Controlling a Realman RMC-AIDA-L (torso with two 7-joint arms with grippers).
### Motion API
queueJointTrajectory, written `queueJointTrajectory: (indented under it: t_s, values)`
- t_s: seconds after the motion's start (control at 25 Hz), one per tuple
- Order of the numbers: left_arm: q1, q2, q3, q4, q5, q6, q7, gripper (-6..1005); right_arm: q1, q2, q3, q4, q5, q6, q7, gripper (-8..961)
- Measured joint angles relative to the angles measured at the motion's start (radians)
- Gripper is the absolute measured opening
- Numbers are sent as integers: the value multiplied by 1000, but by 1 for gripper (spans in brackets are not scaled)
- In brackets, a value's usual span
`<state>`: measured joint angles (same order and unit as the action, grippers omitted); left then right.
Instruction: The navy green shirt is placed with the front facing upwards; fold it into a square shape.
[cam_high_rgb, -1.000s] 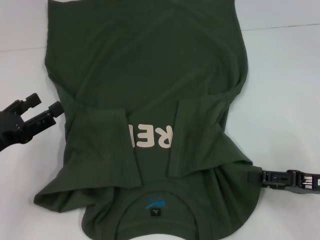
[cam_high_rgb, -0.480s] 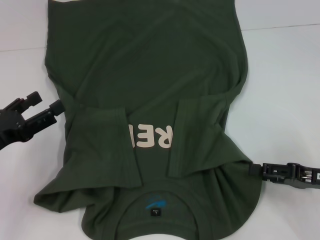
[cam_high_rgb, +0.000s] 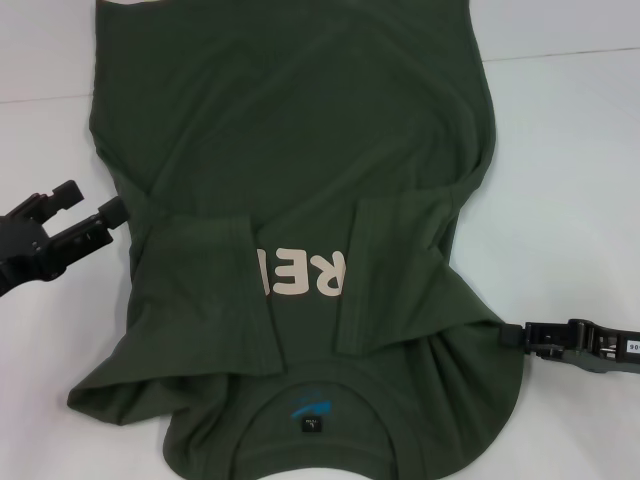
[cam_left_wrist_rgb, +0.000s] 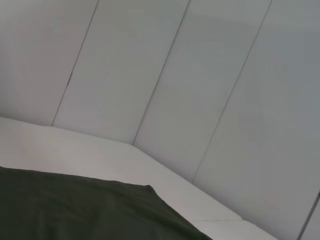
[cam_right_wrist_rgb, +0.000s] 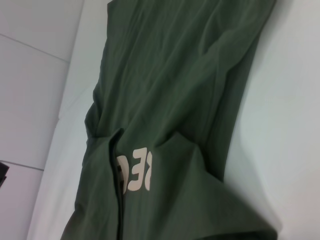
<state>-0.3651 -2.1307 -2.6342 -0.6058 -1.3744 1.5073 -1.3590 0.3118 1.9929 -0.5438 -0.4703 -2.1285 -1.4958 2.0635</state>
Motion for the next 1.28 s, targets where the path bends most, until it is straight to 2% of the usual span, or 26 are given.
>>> queueJointTrajectory:
  t_s: [0.6,0.8,1.28]
  values:
    - [0,3,-1,1,0,-12,-1,907,10,0,1,7,5,8,-3,107]
    - [0,3,-1,0,0,-12,-1,908,-8,-8,13,7,2,8,5,42]
    - [-1,3,-1,-3,0,-12,-6,908,-79,-26,48,-2,0,-34,2,42]
